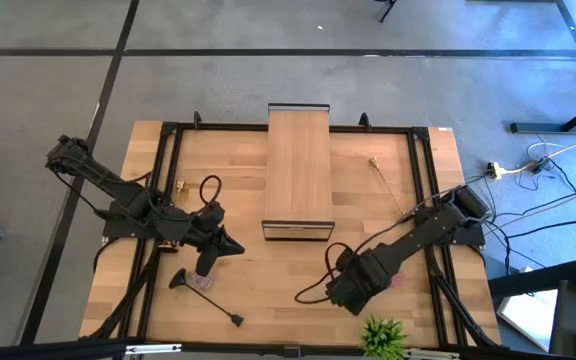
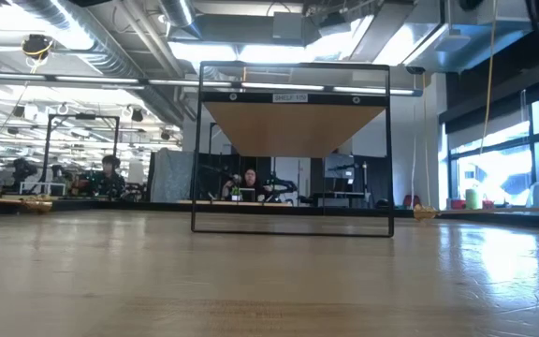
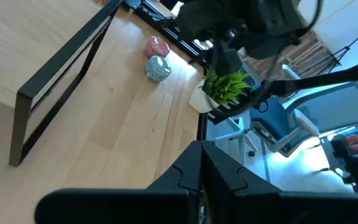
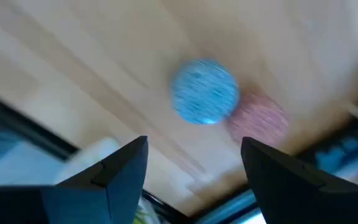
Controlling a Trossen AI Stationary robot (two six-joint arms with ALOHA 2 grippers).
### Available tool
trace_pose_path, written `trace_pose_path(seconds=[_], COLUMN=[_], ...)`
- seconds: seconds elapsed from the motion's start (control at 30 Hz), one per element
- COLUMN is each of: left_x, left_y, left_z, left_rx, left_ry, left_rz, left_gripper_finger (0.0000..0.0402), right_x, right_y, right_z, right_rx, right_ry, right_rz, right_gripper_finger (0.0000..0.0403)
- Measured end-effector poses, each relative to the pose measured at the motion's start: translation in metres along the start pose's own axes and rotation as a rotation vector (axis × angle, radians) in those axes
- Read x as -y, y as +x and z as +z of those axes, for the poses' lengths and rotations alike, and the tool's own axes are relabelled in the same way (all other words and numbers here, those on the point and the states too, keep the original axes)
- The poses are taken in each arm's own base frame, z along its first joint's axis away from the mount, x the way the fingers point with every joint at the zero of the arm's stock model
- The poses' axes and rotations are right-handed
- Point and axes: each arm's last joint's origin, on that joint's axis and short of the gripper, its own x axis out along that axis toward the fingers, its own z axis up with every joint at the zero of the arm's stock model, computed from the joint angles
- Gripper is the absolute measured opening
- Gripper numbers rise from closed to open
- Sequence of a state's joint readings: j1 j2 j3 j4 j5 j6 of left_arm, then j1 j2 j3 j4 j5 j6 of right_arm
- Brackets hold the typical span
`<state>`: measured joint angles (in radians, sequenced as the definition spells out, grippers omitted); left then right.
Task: Pick & Place candle stick holders
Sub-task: Put the pink scented candle on the shelf
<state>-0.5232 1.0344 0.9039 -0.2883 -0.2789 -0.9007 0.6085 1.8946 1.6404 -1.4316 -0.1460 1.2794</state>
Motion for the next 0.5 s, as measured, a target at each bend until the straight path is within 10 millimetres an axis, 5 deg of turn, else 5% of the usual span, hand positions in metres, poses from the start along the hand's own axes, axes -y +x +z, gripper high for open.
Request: trace_pose_path(seconds=[0.27, 0.5], left_x=[0.003, -0.001], left_y=[-0.002, -0.001], left_z=[-0.003, 0.001], left_rx=[0.03, 0.095], left_ry=[-0.006, -0.09], left_rz=[0.019, 0.065], left_gripper_finger=[0.0006, 0.0006], right_x=[-0.015, -0.001], right_y=[0.001, -0.004], right_z=[-0.014, -0.023], right_rx=[0.103, 0.141], right_ry=[0.005, -0.035], right_rz=[0.081, -0.002], right_gripper_finger=[0.0257, 0.0245])
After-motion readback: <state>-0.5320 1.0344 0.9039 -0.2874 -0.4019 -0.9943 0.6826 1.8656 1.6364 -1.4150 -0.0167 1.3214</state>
